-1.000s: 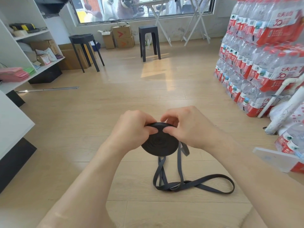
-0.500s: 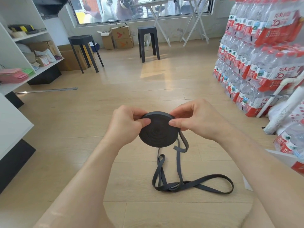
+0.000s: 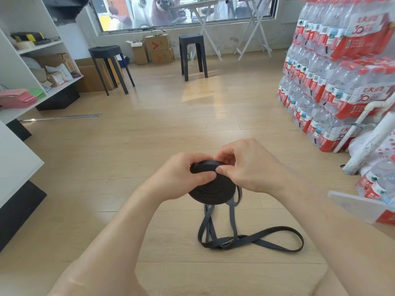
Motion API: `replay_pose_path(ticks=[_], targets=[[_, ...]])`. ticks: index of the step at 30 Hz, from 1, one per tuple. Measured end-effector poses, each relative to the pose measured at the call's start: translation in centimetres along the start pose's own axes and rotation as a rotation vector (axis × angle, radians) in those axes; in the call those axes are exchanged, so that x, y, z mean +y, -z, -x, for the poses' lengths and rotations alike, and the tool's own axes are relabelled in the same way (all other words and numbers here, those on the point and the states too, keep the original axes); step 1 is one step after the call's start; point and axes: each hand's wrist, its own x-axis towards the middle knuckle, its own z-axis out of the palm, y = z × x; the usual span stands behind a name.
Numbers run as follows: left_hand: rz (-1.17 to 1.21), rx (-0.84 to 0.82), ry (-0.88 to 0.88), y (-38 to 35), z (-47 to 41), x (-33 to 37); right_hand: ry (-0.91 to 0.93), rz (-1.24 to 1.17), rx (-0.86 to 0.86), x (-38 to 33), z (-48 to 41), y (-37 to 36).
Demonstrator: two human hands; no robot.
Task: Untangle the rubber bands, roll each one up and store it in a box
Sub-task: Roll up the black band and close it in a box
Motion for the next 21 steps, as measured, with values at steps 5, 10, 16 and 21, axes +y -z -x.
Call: replay_pose_path(ticks=[5,10,16,21], targets=[[0.081,0.188,0.052,0.5,-0.4,-0.1,-0.105,-0.267,-0.029,0.6,-0.2,1.0],[0.311,0.276,0.113,0.7,-0.2,0.5,-0.231,-0.526,0.037,0.8,-0.1,1.9],[0.47,0.285,0.16,0.7,-0.1,0.7,-0.195,-0.411,0.11,1.1,-0.3,1.4],[0.393,0.123,0.134,0.6,-0.1,0.4,-0.101,-0.196,0.131,0.9,-0.2,1.3]])
